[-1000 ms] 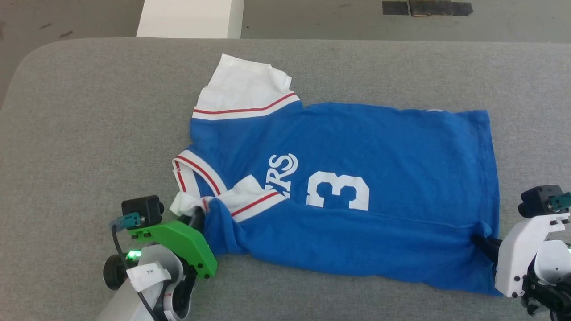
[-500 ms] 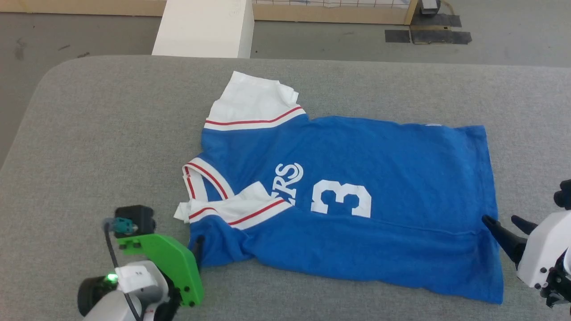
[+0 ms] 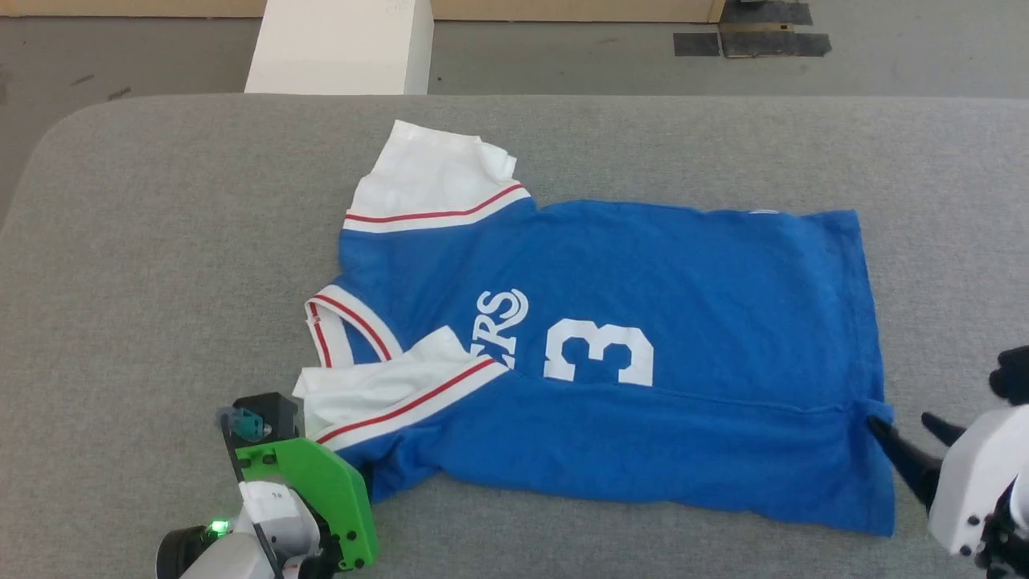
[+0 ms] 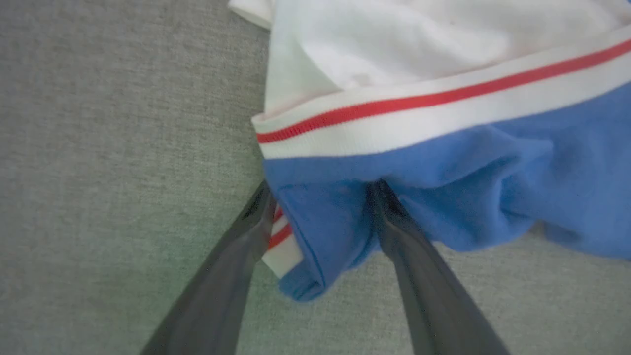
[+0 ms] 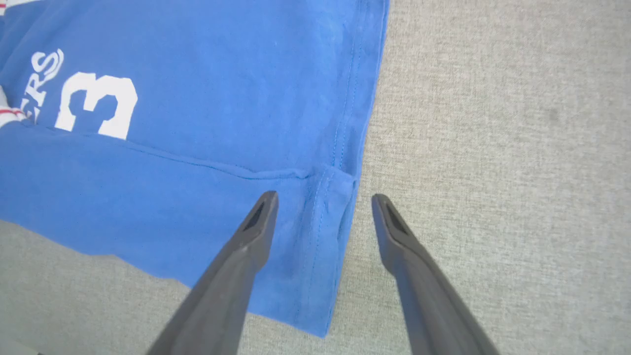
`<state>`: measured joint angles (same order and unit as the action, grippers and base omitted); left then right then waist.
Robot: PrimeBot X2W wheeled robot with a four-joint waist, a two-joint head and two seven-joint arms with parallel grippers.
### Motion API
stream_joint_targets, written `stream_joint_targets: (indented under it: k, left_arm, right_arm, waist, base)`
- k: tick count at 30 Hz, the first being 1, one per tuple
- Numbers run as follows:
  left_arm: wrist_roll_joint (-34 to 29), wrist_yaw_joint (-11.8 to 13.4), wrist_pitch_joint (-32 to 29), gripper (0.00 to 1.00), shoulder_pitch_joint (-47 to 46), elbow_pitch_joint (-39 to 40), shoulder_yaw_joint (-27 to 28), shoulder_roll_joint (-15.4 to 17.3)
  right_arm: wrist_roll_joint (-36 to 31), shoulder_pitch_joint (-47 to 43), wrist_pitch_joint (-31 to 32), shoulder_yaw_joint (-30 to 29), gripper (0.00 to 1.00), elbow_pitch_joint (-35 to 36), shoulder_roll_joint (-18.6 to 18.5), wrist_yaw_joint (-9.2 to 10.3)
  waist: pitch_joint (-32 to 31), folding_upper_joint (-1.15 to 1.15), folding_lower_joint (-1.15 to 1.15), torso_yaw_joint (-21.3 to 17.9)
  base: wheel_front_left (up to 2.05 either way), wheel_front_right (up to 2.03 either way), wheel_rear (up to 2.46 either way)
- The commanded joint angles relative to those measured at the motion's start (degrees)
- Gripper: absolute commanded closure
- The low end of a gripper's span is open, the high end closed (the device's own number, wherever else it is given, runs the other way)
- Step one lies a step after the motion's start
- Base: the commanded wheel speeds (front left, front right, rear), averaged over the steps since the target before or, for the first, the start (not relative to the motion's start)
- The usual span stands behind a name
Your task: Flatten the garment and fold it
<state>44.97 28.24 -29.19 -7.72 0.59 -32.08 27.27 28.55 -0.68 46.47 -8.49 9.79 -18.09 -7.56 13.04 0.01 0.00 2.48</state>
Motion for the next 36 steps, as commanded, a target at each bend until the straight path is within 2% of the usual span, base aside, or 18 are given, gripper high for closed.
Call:
stream_joint_targets:
  k: [1, 5, 10, 15, 21, 22, 23, 29, 36]
  left_arm:
    - [0.79, -0.68, 0.4, 1.0, 1.01, -2.26, -0.62, -1.25]
    - [2.1, -1.82, 3.72, 1.0, 1.83, -1.79, 1.24, -2.28]
    - [2.52, -1.56, 7.87, 1.0, 3.11, 2.95, 4.2, -2.16]
    - [2.07, -0.54, 8.52, 1.0, 4.6, 8.57, 4.72, -1.3]
    - [2.09, 0.54, 8.04, 1.0, 6.21, 11.21, 4.62, -0.75]
    - [2.16, 0.51, 8.08, 1.0, 6.36, 11.22, 4.63, -0.72]
    - [2.31, 0.44, 8.14, 1.0, 6.53, 11.18, 4.72, -0.71]
    - [3.27, 0.44, 8.3, 1.0, 7.47, 11.4, 6.29, 0.36]
    - [4.87, 3.41, 6.46, 1.0, 12.61, 14.64, 9.11, 3.69]
  right_arm:
    - [-0.55, -1.31, 0.34, 0.6, 0.0, 0.87, 0.04, 0.08]
    - [-3.74, -4.31, 2.09, 2.64, 0.0, 2.85, -0.06, 0.08]
    - [-10.58, -4.48, 2.95, 5.16, 0.0, 2.22, 0.92, 0.08]
    - [-16.5, -2.82, 2.28, 6.47, 0.0, -2.0, 2.85, 0.08]
    - [-17.53, -0.95, 0.85, 8.3, 0.0, -8.31, 3.82, 0.08]
    - [-17.19, -0.7, 0.76, 8.58, 0.6, -8.9, 3.83, 0.08]
    - [-16.47, -0.22, 0.34, 9.02, 0.98, -9.18, 3.65, 0.08]
    - [-10.94, 0.54, 0.92, 7.1, 1.0, -6.31, 1.11, 0.08]
    - [-6.2, -4.42, 6.42, 2.26, 1.0, -0.99, -3.33, 0.08]
  waist:
    - [0.0, -0.01, 0.0, -0.16]
    - [-0.06, -0.01, 0.0, -0.28]
    - [-0.06, -0.01, 0.0, -0.45]
    - [0.42, -0.01, 0.0, 0.15]
    - [1.07, -0.01, 0.0, 0.56]
    - [1.02, -0.01, 0.0, 0.58]
    - [0.9, -0.01, 0.0, 0.58]
    - [-1.4, -0.01, 0.0, 0.88]
    - [-3.71, -0.01, 0.0, 1.06]
  base:
    - [0.0, 0.0, 0.0]
    - [0.0, 0.0, 0.0]
    - [0.0, 0.0, 0.0]
    - [0.0, 0.0, 0.0]
    - [0.0, 0.0, 0.0]
    - [0.0, 0.0, 0.0]
    - [0.0, 0.0, 0.0]
    - [0.0, 0.0, 0.0]
    - [0.0, 0.0, 0.0]
